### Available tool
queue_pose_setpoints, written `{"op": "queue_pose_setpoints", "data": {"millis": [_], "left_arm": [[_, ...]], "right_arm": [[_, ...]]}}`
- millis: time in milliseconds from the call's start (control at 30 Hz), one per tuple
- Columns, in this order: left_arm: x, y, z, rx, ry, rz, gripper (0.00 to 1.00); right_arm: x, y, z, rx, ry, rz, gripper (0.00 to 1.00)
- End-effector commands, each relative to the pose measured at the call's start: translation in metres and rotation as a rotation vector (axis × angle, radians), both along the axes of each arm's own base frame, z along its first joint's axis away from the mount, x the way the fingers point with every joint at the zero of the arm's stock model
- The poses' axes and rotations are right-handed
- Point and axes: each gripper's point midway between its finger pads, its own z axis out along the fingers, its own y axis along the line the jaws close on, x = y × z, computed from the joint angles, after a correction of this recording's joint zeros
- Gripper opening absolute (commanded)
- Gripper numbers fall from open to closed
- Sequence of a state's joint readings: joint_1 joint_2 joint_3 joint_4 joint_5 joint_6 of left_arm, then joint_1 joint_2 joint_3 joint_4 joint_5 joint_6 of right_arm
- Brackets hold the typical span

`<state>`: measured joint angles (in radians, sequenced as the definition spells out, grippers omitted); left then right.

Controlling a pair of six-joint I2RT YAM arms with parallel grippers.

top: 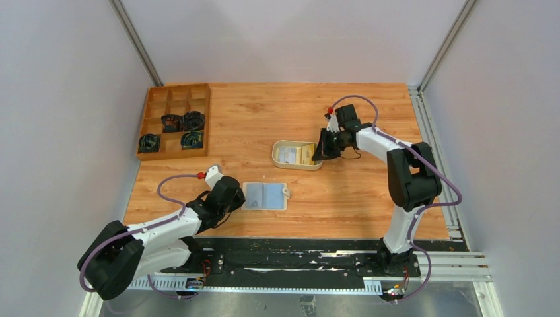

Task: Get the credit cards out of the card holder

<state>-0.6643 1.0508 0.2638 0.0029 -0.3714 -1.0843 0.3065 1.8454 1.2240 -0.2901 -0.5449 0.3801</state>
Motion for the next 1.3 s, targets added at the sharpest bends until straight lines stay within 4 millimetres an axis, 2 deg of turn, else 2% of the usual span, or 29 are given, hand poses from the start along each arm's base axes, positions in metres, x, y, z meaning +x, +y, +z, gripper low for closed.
{"op": "queue_pose_setpoints", "data": {"millis": [0, 233, 400, 567, 633, 700, 767, 867, 967, 1100, 1267], "left_arm": [[-0.001, 0.009, -0.001, 0.052, 0.004, 0.013, 0.0], [-0.001, 0.008, -0.001, 0.051, 0.004, 0.012, 0.0], [0.001, 0.007, 0.001, 0.05, 0.001, 0.011, 0.0], [0.004, 0.005, 0.008, 0.048, -0.017, 0.001, 0.0], [0.005, 0.003, 0.012, 0.042, -0.029, -0.007, 0.0], [0.008, -0.002, 0.018, 0.02, -0.055, -0.024, 0.0], [0.012, -0.011, 0.028, -0.034, -0.102, -0.046, 0.0], [0.013, -0.019, 0.037, -0.108, -0.152, -0.057, 0.0], [0.014, -0.024, 0.045, -0.151, -0.193, -0.073, 0.0], [0.014, -0.023, 0.052, -0.174, -0.235, -0.077, 0.0], [0.011, -0.023, 0.047, -0.177, -0.221, -0.078, 0.0]], "right_arm": [[0.001, -0.014, -0.005, -0.065, 0.014, -0.006, 0.07], [0.007, -0.025, 0.009, -0.116, -0.033, -0.017, 0.16], [0.013, -0.026, 0.032, -0.125, -0.088, -0.01, 0.39], [0.012, -0.017, 0.074, -0.124, -0.234, 0.043, 0.56], [0.001, -0.001, 0.086, -0.171, -0.302, 0.103, 0.63], [-0.015, 0.022, 0.089, -0.198, -0.335, 0.167, 0.65], [-0.035, 0.047, 0.085, -0.198, -0.342, 0.221, 0.69], [-0.067, 0.093, 0.082, -0.097, -0.353, 0.295, 0.8], [-0.092, 0.122, 0.074, -0.039, -0.328, 0.338, 0.83], [-0.109, 0.148, 0.057, -0.048, -0.306, 0.365, 0.84], [-0.114, 0.171, 0.037, -0.094, -0.267, 0.351, 0.84]]}}
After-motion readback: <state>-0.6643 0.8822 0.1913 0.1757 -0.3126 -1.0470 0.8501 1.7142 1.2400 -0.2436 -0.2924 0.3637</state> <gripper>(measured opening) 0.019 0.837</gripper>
